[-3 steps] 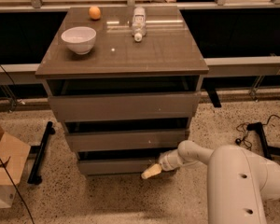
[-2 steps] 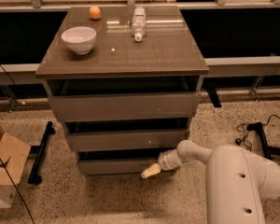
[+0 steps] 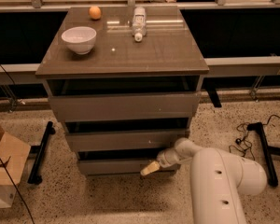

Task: Open bottom drawer

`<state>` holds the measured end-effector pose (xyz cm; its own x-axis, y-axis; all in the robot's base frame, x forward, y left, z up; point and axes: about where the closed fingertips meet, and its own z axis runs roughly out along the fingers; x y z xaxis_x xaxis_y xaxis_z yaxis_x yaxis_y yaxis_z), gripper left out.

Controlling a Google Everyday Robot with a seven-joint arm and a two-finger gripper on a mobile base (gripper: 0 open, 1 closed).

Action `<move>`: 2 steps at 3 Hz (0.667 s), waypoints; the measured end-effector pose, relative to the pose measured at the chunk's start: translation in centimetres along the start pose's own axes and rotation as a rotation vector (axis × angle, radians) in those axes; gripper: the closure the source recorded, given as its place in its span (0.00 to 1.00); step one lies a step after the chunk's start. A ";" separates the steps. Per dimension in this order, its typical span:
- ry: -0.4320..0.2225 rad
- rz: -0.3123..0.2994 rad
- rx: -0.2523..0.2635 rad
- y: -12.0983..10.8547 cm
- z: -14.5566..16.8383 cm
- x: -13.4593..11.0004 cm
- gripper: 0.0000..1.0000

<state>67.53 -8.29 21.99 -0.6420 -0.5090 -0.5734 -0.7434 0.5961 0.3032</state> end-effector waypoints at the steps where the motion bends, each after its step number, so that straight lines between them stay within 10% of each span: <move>1: 0.016 0.036 0.003 -1.8 1.2 0.8 0.00; 2: 0.023 0.033 0.012 -2.3 1.2 1.0 0.17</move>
Offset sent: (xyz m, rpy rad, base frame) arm -0.0088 -0.0243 -0.0278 -0.1126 0.0655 0.0295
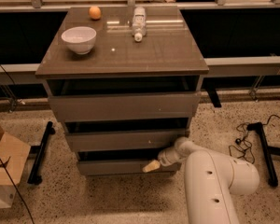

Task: Open bottom drawer

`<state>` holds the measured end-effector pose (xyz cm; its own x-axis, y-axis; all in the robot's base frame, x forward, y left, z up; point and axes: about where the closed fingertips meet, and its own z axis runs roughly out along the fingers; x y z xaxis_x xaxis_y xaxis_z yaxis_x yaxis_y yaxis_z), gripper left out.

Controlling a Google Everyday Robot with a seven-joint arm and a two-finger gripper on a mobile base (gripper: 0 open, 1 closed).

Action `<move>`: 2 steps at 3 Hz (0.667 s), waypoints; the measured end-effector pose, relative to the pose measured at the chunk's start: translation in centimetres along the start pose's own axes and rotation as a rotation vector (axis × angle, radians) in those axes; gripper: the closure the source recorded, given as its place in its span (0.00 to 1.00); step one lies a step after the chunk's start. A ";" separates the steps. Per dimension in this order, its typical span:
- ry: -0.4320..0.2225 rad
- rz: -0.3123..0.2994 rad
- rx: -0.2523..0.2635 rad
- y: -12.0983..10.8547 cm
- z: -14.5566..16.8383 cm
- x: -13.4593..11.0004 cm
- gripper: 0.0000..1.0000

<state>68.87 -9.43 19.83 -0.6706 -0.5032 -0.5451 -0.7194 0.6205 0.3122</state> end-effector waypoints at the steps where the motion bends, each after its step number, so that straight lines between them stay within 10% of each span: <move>1: 0.092 -0.040 -0.014 2.4 -1.1 2.8 0.49; 2: 0.165 -0.055 -0.044 4.9 -1.6 5.6 0.72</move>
Offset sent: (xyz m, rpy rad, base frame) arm -0.1731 -0.0127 -0.0114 -0.1774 0.2281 0.2372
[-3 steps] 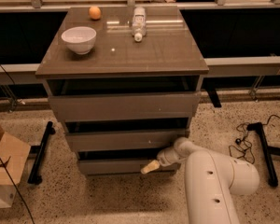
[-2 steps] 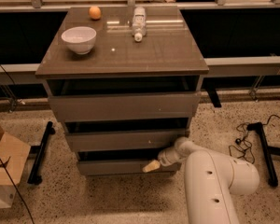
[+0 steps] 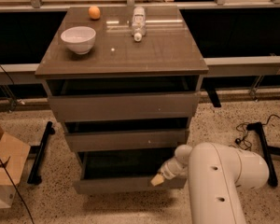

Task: Open bottom drawer

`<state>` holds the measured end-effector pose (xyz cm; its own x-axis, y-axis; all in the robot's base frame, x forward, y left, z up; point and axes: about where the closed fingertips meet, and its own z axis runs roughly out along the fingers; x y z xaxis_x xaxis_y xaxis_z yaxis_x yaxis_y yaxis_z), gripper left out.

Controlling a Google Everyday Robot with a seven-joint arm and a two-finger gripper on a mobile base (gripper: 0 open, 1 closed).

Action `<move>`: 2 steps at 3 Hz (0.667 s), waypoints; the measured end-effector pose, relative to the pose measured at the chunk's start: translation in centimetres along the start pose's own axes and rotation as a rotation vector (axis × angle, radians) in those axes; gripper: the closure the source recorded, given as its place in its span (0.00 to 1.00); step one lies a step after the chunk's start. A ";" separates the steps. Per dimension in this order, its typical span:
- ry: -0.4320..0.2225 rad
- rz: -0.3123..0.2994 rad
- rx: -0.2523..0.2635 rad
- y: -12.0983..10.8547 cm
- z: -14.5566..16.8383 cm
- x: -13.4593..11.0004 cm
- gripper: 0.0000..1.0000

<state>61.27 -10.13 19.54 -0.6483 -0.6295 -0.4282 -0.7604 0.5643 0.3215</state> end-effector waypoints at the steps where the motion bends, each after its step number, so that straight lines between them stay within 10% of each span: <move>1: 0.000 0.000 0.000 0.0 0.0 0.0 0.69; 2: 0.000 0.000 0.000 0.0 0.0 0.0 0.46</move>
Offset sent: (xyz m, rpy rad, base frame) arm 0.0000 0.0000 0.0000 0.0000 0.0000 0.0000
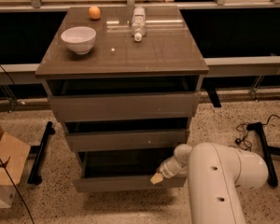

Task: Open bottom drawer

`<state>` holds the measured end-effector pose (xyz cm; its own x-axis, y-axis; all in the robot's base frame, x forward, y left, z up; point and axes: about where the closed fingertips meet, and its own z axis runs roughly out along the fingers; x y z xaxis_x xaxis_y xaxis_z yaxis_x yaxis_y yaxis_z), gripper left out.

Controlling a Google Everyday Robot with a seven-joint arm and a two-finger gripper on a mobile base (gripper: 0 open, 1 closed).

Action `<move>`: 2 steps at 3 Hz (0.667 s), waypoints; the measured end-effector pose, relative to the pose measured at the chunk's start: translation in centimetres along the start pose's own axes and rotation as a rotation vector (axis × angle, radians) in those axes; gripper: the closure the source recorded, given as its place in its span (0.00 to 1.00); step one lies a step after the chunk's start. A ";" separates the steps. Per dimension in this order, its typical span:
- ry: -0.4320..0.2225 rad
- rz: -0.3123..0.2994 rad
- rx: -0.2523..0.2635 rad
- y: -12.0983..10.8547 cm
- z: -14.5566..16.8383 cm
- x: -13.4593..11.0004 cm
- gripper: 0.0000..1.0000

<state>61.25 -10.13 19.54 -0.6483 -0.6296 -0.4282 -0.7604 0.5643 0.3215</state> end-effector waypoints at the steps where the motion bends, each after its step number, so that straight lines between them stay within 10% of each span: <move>1: 0.023 -0.003 0.002 0.4 0.1 0.5 0.23; 2: 0.059 0.042 -0.045 1.6 0.8 2.8 0.01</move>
Offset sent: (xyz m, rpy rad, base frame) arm -0.0666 -0.0118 -0.0272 -0.0031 0.2009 -0.0032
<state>58.24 -10.56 18.20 -0.6799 -0.6368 -0.3636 -0.7325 0.5671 0.3767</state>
